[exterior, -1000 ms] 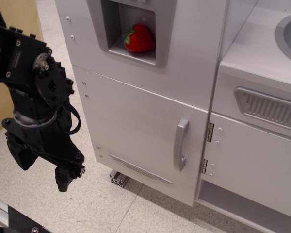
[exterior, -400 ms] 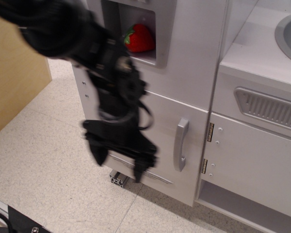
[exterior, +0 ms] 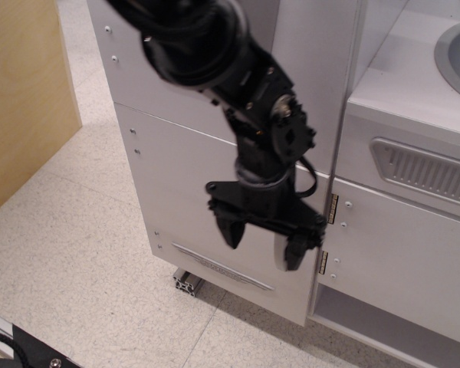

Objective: Open low fridge

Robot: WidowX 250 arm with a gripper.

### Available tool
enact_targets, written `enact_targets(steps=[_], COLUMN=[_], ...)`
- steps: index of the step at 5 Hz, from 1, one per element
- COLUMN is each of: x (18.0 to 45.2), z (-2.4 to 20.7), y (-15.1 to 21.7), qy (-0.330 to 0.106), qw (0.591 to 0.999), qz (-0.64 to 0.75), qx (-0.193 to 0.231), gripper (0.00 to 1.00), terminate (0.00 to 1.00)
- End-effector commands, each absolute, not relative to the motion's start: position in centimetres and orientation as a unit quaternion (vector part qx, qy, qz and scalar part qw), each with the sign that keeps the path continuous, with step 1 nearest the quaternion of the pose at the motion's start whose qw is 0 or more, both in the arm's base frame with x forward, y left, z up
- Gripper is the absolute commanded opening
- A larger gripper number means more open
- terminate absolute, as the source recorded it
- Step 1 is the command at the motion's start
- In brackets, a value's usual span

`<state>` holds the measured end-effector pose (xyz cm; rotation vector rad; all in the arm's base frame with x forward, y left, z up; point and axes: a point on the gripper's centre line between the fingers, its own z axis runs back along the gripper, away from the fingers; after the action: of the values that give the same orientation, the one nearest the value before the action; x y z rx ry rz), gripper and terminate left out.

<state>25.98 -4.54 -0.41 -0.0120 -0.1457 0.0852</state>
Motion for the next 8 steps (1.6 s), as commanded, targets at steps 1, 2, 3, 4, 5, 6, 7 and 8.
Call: enact_targets(steps=[1, 2, 3, 4, 5, 6, 7, 8], x=[29.7, 30.9, 31.5, 31.5, 31.3, 31.2, 29.7, 27.1], z=[-0.4, -1.3, -1.8, -1.9, -1.8, -1.9, -1.9, -1.5], y=[-4.0, -3.2, -3.1, -3.2, -3.3, -3.4, -3.5, -3.7], qy=[-0.119, -0.117, -0.119, -0.129, -0.137, -0.15, -0.139, -0.125], qw=[0.991, 0.991, 0.991, 0.99, 0.99, 0.988, 0.99, 0.992], qz=[0.06, 0.065, 0.054, 0.041, 0.027, 0.021, 0.009, -0.017], qx=[0.009, 0.02, 0.023, 0.028, 0.025, 0.03, 0.031, 0.033], gripper=[1.0, 1.0, 1.0, 0.0, 0.0, 0.0, 0.0, 0.0], terminate=[0.0, 0.0, 0.0, 0.0, 0.0, 0.0, 0.0, 0.0])
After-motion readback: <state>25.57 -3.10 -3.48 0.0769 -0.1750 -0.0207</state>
